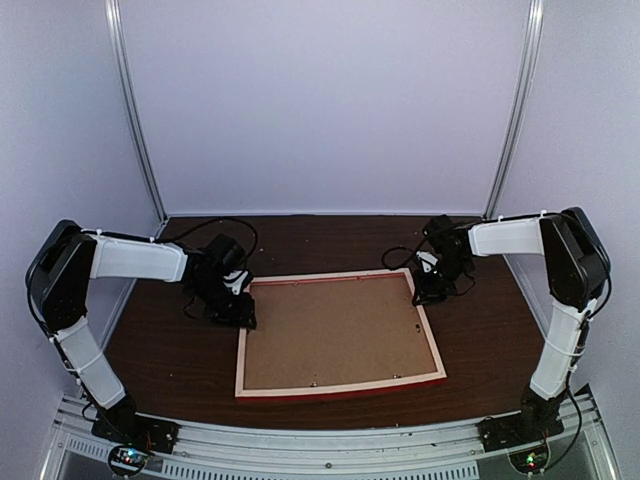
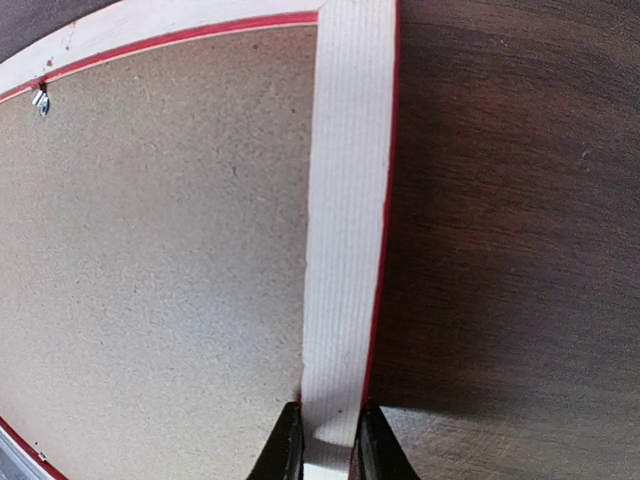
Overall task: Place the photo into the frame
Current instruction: Press the fastener onto the backboard.
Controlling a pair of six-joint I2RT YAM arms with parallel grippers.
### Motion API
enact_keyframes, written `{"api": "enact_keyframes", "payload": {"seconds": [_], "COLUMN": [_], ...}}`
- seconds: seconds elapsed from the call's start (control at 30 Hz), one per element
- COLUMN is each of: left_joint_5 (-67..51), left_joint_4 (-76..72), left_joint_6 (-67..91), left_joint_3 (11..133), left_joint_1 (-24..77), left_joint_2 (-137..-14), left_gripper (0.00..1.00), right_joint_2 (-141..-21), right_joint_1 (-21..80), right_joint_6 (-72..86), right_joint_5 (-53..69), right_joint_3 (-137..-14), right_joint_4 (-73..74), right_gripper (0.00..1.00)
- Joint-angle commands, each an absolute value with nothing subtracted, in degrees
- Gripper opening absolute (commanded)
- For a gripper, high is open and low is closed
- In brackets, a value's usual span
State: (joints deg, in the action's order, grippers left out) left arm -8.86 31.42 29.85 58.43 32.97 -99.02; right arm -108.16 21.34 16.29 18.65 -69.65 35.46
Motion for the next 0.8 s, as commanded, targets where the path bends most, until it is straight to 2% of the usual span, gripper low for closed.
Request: {"api": "enact_keyframes", "payload": {"seconds": [0.0,0.37,0.67,0.77], "left_joint_5": [-9.86,-10.52,-10.38,-11.12], "left_joint_4": [30.87,29.78,28.5,27.57], "left_joint_6": [29.43,30.57,31.4,32.02], "left_joint_3": [58.64,60.67,61.32,61.81], "left_joint_1": [32.7,31.13,30.31,29.91], "left_joint_2": [-99.77,-103.24,-104.41,-104.78], "left_gripper": [0.52,0.32,0.27,0.33], "right_joint_2": [-113.73,-111.06,-110.23,-110.15], "right_joint_1": [21.48,21.53,21.53,21.53], "right_joint_6": [14.33,14.51,14.83,14.83], "right_joint_5": [19.08,18.01,17.63,17.5], "right_joint_3": [-67.75,-68.03,-67.7,-67.68], "right_joint_4": [36.74,38.22,38.56,38.74], "right_gripper": [0.08,0.15,0.18,0.2]}}
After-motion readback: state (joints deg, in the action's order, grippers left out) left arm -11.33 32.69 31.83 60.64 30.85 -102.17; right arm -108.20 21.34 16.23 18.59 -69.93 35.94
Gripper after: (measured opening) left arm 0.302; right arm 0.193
